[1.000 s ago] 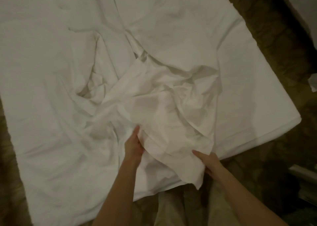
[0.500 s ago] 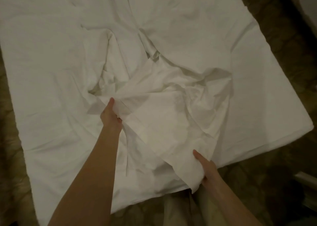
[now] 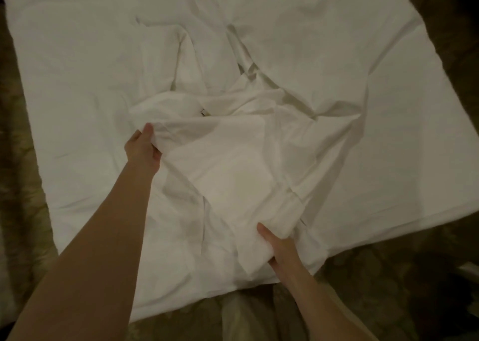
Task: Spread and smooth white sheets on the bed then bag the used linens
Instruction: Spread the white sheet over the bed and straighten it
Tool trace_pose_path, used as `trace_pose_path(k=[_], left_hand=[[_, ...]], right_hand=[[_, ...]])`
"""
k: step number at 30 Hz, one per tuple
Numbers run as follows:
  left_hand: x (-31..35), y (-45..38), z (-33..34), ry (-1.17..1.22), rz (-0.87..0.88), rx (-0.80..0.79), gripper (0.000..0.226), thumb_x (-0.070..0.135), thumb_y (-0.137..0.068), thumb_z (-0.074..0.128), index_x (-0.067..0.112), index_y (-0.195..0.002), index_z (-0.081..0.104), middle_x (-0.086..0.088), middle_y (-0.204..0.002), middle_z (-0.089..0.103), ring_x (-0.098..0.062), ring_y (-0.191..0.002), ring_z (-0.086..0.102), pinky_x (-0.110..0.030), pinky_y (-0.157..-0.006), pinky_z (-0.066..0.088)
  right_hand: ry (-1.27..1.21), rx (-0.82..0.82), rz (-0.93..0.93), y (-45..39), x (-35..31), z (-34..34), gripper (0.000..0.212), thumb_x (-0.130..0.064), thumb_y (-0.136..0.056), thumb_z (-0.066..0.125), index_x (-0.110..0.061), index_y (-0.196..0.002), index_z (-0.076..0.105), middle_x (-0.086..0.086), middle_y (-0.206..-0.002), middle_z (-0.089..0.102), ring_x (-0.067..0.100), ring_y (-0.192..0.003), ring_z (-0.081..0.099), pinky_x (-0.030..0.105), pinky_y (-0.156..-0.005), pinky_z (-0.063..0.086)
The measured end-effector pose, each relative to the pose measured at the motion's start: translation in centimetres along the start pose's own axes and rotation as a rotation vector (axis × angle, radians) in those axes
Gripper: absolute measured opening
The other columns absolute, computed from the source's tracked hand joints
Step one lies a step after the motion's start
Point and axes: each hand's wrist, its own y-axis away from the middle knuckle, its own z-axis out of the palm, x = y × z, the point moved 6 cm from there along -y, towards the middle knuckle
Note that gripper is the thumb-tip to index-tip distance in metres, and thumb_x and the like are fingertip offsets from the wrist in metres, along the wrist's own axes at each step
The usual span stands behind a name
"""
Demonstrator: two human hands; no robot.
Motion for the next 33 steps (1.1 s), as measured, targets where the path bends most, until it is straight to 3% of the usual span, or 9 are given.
trace_pose_path(k=[4, 9, 12, 17, 23, 26, 28, 31, 33], left_hand=[[0.2, -2.1, -1.4, -0.011, 0.002, -0.033, 0.008, 0.009, -0.093, 0.062, 0.013, -0.087, 0.065, 0.006, -0.064, 0.072, -0.014, -0.074, 0.067, -0.027, -0.066, 0.059], [3.3, -4.5, -5.0, -0.056, 0.025, -0.066, 0.018, 0.007, -0.095, 0.059, 0.015, -0.081, 0.068, 0.007, -0.061, 0.071, -0.009, -0.063, 0.067, -0.025, -0.063, 0.059], [7.3, -6.7, -8.5, -0.083, 0.091, -0.05, 0.032, 0.007, -0.095, 0.059, 0.016, -0.067, 0.073, 0.004, -0.07, 0.07, -0.01, -0.063, 0.065, -0.021, -0.052, 0.054], [7.8, -9.5, -13.8, -0.19, -0.041, -0.113, 0.014, 0.015, -0.1, 0.049, 0.027, -0.103, 0.055, 0.005, -0.101, 0.066, -0.018, -0.096, 0.063, -0.031, -0.074, 0.05], [-2.0, -3.4, -16.1, -0.432, -0.076, -0.052, 0.034, 0.011, -0.093, 0.058, 0.013, -0.127, 0.054, -0.008, -0.102, 0.059, -0.014, -0.077, 0.056, -0.026, -0.068, 0.044], [-4.9, -0.2, -15.4, -0.554, 0.065, 0.033, 0.034, 0.013, -0.083, 0.069, 0.011, -0.117, 0.063, -0.018, -0.123, 0.058, -0.033, -0.114, 0.056, -0.036, -0.095, 0.047], [-5.3, 2.9, -13.8, -0.6, 0.147, 0.094, 0.036, 0.008, -0.085, 0.065, 0.011, -0.121, 0.061, -0.015, -0.14, 0.042, -0.027, -0.132, 0.04, -0.032, -0.108, 0.035], [-5.3, 8.4, -10.6, -0.678, 0.31, 0.138, 0.04, 0.006, -0.087, 0.064, 0.015, -0.125, 0.057, -0.006, -0.153, 0.022, -0.019, -0.138, 0.029, -0.023, -0.102, 0.033], [-5.7, 11.8, -8.1, -0.682, 0.442, 0.087, 0.036, 0.003, -0.086, 0.064, 0.019, -0.118, 0.058, -0.001, -0.146, 0.031, -0.012, -0.133, 0.034, -0.013, -0.098, 0.032]], right_hand=[[0.028, 0.026, 0.009, -0.6, 2.5, 2.3, 0.058, -0.02, -0.078, 0.077, -0.011, -0.127, 0.049, -0.002, -0.103, 0.06, 0.017, -0.093, 0.057, 0.036, -0.088, 0.048], [0.026, 0.005, 0.064, 0.6, 8.0, 6.9, 0.04, -0.016, -0.078, 0.077, -0.018, -0.111, 0.055, -0.001, -0.102, 0.065, 0.017, -0.093, 0.062, 0.03, -0.071, 0.052], [0.079, 0.018, 0.148, 1.0, 13.2, 10.1, 0.036, -0.012, -0.076, 0.079, -0.01, -0.109, 0.064, 0.006, -0.1, 0.072, 0.024, -0.092, 0.067, 0.04, -0.077, 0.056], [0.037, 0.071, 0.285, 0.6, 18.9, 14.7, 0.037, -0.01, -0.076, 0.079, -0.003, -0.108, 0.064, 0.009, -0.093, 0.071, 0.027, -0.085, 0.066, 0.035, -0.065, 0.054], [0.144, 0.099, 0.033, -0.1, 14.1, 13.6, 0.054, -0.018, -0.082, 0.076, -0.013, -0.13, 0.053, 0.005, -0.128, 0.06, 0.028, -0.115, 0.056, 0.041, -0.095, 0.049], [0.064, 0.135, -0.156, 0.3, 8.9, 11.1, 0.044, -0.016, -0.084, 0.073, -0.021, -0.123, 0.054, 0.001, -0.122, 0.064, 0.024, -0.107, 0.062, 0.039, -0.085, 0.054], [-0.01, 0.148, -0.224, 0.7, 5.7, 9.5, 0.037, -0.021, -0.087, 0.069, -0.023, -0.122, 0.056, -0.001, -0.117, 0.066, 0.021, -0.104, 0.063, 0.034, -0.077, 0.054], [-0.164, 0.15, -0.213, 0.8, 1.5, 7.7, 0.034, -0.032, -0.09, 0.065, -0.019, -0.121, 0.057, 0.001, -0.112, 0.066, 0.021, -0.102, 0.063, 0.035, -0.08, 0.054], [-0.24, 0.139, -0.203, 0.5, -1.0, 6.8, 0.036, -0.035, -0.093, 0.06, -0.013, -0.122, 0.06, 0.004, -0.113, 0.068, 0.022, -0.103, 0.065, 0.036, -0.085, 0.054]])
